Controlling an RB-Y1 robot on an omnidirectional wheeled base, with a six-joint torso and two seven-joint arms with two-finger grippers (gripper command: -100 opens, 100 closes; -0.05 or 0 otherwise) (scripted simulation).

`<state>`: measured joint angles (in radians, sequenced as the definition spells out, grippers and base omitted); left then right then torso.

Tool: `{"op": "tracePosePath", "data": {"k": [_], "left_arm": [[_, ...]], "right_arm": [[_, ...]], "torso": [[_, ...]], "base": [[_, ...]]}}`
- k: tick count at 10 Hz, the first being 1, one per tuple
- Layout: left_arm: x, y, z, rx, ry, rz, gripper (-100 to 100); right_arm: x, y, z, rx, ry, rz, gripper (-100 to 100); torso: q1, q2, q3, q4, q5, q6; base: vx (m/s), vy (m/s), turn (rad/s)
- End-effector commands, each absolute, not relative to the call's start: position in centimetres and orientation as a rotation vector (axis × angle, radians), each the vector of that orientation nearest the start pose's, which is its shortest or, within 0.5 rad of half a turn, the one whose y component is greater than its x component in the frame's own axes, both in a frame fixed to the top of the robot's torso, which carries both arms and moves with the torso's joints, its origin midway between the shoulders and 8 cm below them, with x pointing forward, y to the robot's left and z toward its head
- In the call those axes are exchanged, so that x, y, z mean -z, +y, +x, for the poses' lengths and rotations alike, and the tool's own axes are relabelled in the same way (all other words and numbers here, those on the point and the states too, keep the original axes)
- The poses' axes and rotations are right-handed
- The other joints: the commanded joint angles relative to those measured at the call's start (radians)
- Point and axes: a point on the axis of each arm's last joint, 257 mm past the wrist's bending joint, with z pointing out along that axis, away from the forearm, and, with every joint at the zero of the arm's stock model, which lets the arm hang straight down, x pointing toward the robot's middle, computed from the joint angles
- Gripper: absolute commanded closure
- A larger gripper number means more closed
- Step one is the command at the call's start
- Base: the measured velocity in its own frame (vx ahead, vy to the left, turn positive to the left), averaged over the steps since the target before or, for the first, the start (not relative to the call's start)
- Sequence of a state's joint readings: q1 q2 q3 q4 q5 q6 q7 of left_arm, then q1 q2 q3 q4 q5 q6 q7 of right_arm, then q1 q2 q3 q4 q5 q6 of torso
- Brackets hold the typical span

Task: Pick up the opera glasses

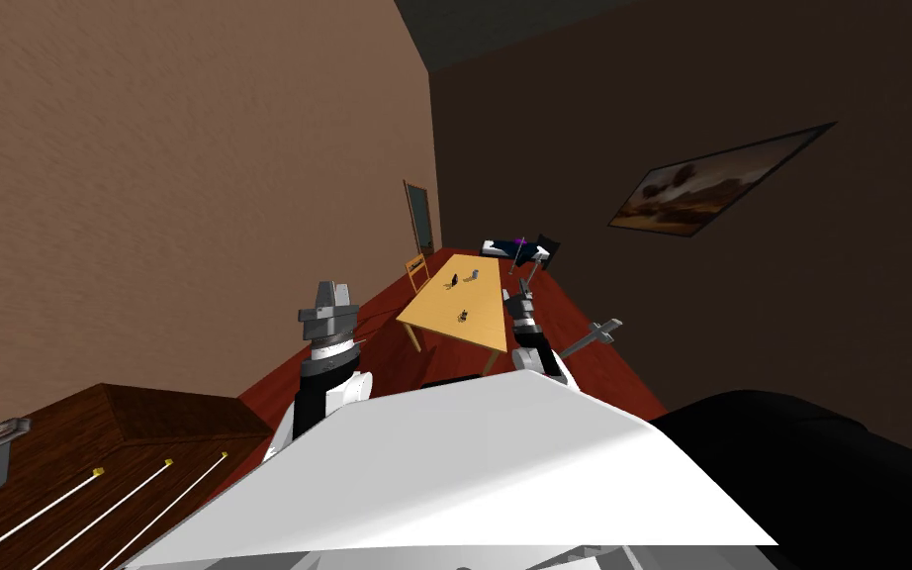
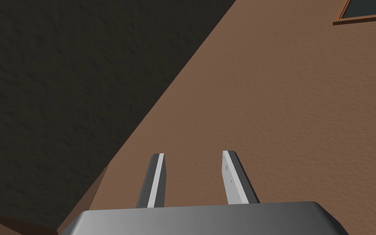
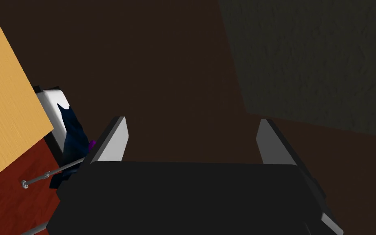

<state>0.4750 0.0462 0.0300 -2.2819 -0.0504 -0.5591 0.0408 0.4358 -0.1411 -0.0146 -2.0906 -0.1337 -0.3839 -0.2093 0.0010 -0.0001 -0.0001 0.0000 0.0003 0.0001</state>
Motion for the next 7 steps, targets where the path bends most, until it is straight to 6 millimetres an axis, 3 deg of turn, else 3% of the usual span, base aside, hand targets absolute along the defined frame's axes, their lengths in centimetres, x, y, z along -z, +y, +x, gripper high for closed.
{"op": "tracePosePath", "data": {"k": [1, 4, 5, 6, 7], "left_arm": [[-4.4, 27.2, 33.5, 1.310, 0.613, -0.535, 0], [-4.4, 27.2, 33.5, 1.310, 0.613, -0.535, 0], [-4.4, 27.2, 33.5, 1.310, 0.613, -0.535, 0], [-4.4, 27.2, 33.5, 1.310, 0.613, -0.535, 0], [-4.4, 27.2, 33.5, 1.310, 0.613, -0.535, 0]], "right_arm": [[8.1, -30.4, 40.7, -1.526, 0.740, 1.026, -100], [9.6, -31.1, 41.6, -1.567, 0.727, 1.107, -100], [11.1, -31.7, 42.5, -1.587, 0.719, 1.177, -100], [11.3, -31.7, 42.6, -1.599, 0.712, 1.189, -100], [13.1, -32.4, 43.5, -1.613, 0.703, 1.265, -100]], "torso": [[0.000, 0.000, 0.000, 0.000, 0.000, 0.000], [0.000, 0.000, 0.000, 0.000, 0.000, 0.000], [0.000, 0.000, 0.000, 0.000, 0.000, 0.000], [0.000, 0.000, 0.000, 0.000, 0.000, 0.000], [0.000, 0.000, 0.000, 0.000, 0.000, 0.000]], "base": [[0.001, 0.017, 0.056], [0.002, 0.017, 0.045], [0.000, 0.017, 0.066], [0.000, 0.014, 0.047], [0.001, 0.018, 0.054]]}}
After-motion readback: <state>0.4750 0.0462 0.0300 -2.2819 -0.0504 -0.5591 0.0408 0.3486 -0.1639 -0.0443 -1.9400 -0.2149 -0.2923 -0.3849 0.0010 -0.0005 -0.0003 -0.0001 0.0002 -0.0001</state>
